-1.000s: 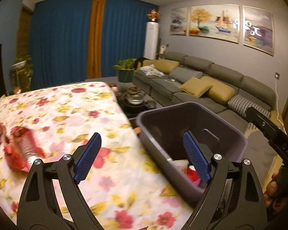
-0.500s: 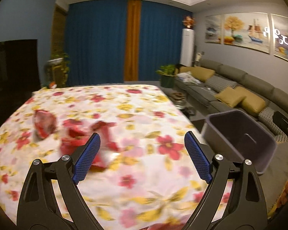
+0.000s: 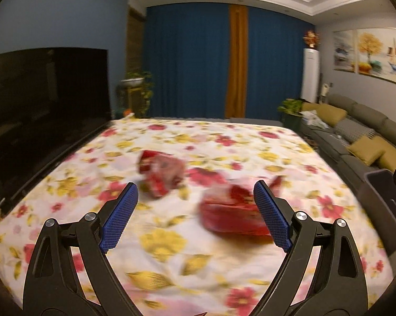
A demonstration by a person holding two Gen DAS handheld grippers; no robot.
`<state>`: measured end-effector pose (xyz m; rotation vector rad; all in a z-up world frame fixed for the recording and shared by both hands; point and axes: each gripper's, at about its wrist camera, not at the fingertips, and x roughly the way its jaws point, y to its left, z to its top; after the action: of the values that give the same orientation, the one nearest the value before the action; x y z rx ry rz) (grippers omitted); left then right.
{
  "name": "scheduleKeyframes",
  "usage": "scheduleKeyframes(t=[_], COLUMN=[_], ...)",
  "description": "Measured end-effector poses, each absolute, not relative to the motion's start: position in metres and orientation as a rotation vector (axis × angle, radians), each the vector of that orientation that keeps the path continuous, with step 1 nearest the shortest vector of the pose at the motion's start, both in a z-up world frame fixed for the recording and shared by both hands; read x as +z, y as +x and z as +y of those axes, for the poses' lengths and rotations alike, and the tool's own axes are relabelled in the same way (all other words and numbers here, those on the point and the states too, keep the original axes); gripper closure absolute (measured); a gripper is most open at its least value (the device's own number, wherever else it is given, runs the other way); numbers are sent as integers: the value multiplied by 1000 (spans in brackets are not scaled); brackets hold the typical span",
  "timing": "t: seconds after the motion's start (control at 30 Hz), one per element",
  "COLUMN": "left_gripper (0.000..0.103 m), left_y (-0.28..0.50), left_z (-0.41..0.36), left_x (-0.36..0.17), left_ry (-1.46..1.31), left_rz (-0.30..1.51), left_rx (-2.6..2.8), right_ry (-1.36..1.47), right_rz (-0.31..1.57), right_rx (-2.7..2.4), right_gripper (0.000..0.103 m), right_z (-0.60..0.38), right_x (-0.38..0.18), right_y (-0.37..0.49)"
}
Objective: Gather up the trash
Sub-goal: 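Move both open grippers back to the red-and-white wrappers on the bed, then grasp the red-and-white bag with the right gripper while the left grasps the crumpled wrapper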
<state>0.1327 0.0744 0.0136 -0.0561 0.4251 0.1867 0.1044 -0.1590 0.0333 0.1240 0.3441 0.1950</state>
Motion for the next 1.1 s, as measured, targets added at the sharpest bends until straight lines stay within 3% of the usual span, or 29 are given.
scheduleKeyframes(t=[0.23,0.4,0.6,0.77,1.1], left_gripper=[15,15,15,15,17], left_y=[137,146,163,180,226], left_z=[123,145,154,155,162], left_x=[10,8,11,6,-10], left_ry=[-87,-107,-93,-102,-118], left_rz=[433,436,418,431,481], left_rx=[273,296,296,279,239], right_ry=[72,64,64,53,68], right_rz=[426,515,590,635,545], right_rx=[269,296,281,302,270], right_gripper=[27,34,57,90,95], right_z=[-89,-56,-38,-32,-48], right_x=[16,-4,-22,-32,-27], right_y=[145,174,204,216,213])
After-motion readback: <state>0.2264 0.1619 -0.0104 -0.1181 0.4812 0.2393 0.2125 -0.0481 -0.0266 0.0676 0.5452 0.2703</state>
